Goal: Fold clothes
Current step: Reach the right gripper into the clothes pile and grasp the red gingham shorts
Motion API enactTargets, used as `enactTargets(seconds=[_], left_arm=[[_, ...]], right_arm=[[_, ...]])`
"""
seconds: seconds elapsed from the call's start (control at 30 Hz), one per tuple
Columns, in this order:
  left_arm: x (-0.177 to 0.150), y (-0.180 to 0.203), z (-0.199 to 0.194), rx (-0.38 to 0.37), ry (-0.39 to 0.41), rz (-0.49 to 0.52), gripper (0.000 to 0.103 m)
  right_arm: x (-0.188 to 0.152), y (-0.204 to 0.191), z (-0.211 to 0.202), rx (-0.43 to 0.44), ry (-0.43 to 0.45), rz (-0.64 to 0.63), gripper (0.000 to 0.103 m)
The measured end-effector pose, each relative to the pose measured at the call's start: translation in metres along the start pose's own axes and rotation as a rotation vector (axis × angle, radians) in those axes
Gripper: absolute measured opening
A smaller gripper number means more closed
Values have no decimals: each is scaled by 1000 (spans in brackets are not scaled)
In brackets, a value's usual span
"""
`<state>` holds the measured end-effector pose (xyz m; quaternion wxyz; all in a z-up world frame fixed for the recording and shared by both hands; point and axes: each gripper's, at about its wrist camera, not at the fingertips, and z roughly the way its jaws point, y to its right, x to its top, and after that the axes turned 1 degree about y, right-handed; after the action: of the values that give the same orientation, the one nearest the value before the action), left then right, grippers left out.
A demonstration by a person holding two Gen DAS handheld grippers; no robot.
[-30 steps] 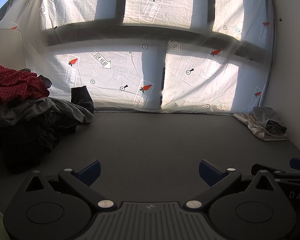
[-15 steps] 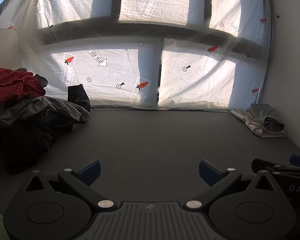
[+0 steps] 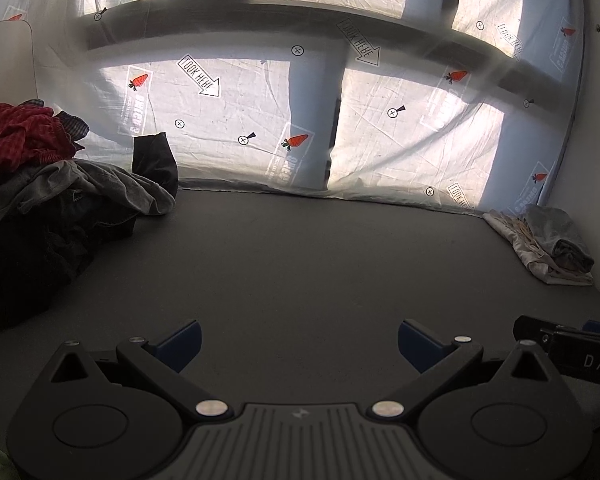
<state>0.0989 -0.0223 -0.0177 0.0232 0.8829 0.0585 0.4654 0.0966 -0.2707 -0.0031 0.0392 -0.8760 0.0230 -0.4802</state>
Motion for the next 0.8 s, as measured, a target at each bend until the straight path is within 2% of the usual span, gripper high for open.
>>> enactTargets(seconds=[0.2,0.37,0.57,0.8], left_arm=[[34,-1,51,71,-63,-69,103],[51,-8,77,139,-80,-120,103],[62,-45,95,265,-117,-174,103],[78,-120,118,385,-139,-253,103]], right_arm=[[40,3,59,61,-48,-39,103],[66,0,112,125,-93,-70,103],[90,-45,172,205,-135,-186,103],[106,-118,221,271,-153,-262,103]])
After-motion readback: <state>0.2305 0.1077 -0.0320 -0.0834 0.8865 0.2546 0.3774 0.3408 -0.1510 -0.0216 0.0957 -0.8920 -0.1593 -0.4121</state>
